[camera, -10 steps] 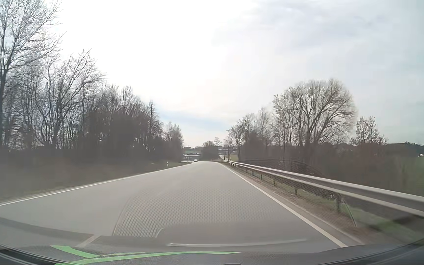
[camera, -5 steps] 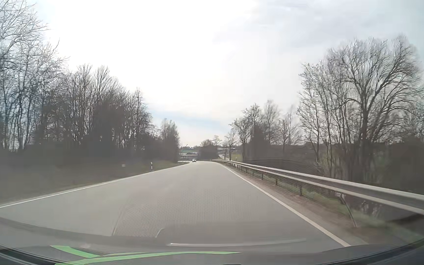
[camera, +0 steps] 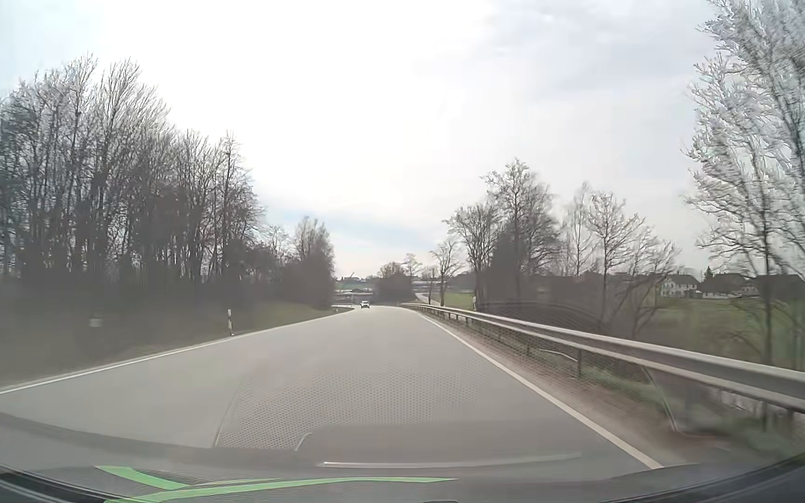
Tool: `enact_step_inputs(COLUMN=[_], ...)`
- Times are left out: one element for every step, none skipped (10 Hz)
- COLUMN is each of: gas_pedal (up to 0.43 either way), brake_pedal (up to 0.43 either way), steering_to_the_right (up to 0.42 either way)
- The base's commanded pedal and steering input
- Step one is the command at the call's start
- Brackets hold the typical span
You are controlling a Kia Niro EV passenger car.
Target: Follow the waypoints while adhering to traffic rules and regulations
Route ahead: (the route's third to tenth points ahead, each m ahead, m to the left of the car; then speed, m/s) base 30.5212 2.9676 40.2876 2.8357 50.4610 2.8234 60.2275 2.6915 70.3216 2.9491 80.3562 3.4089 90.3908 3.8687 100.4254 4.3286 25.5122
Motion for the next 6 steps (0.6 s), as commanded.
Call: enact_step_inputs(gas_pedal=[0.189,0.189,0.189,0.189,0.189,0.189], brake_pedal=[0.0,0.0,0.0,0.0,0.0,0.0], steering_to_the_right=[-0.001,-0.001,-0.001,-0.001,-0.001,-0.001])
